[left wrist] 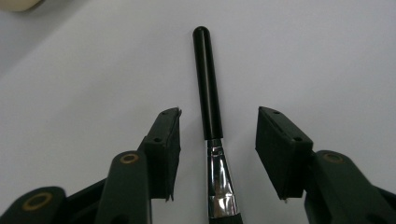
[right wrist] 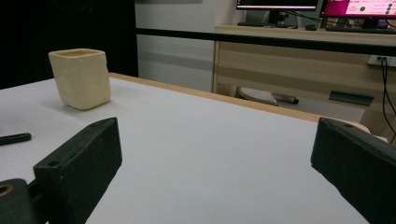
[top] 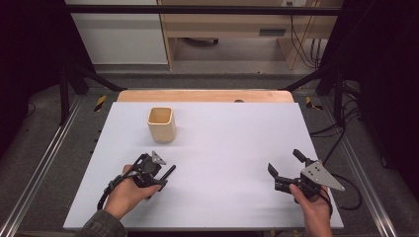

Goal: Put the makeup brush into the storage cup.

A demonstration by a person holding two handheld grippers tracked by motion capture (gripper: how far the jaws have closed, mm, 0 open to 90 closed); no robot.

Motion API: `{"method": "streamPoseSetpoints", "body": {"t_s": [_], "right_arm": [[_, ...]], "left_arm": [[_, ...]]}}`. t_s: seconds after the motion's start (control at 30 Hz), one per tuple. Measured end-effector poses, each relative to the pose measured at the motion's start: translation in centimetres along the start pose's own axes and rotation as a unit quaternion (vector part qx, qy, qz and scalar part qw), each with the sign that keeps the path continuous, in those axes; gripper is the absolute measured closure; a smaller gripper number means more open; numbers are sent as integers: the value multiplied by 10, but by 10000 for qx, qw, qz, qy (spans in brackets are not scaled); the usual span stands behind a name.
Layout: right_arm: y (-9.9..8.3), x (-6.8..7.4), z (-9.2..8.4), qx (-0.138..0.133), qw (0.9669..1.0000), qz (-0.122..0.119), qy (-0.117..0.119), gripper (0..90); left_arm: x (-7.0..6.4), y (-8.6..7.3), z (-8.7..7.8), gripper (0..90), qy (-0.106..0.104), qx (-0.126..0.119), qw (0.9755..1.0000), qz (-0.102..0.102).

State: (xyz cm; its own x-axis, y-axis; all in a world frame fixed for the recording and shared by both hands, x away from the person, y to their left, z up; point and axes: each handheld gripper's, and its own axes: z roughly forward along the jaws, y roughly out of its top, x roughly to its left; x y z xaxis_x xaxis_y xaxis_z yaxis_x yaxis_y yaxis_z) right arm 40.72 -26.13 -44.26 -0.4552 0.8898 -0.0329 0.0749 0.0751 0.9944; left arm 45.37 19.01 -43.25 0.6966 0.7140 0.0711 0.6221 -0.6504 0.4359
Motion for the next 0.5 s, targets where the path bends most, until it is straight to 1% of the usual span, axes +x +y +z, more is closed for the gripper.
{"method": "streamPoseSetpoints", "body": {"t_s": [0.17,0.2,0.23,0.3,0.43,0.47,0.5], "right_arm": [[0,0,0,-2,10000,-2,3,24],[0,0,0,1,10000,-2,2,24],[0,0,0,5,10000,3,2,24],[0,0,0,5,10000,2,4,24],[0,0,0,9,10000,2,9,24],[0,0,0,8,10000,1,8,23],[0,0,0,10,10000,2,10,23]], "left_arm": [[-1,0,1,580,-15,70,10000,31],[-1,-1,1,589,-52,110,9999,34],[0,-1,1,596,-45,145,9999,60],[0,-1,2,601,-48,133,9999,26],[0,-1,4,617,-31,160,9999,51],[0,-1,5,617,-17,196,9998,86],[0,-1,7,623,-5,200,9998,67]]}}
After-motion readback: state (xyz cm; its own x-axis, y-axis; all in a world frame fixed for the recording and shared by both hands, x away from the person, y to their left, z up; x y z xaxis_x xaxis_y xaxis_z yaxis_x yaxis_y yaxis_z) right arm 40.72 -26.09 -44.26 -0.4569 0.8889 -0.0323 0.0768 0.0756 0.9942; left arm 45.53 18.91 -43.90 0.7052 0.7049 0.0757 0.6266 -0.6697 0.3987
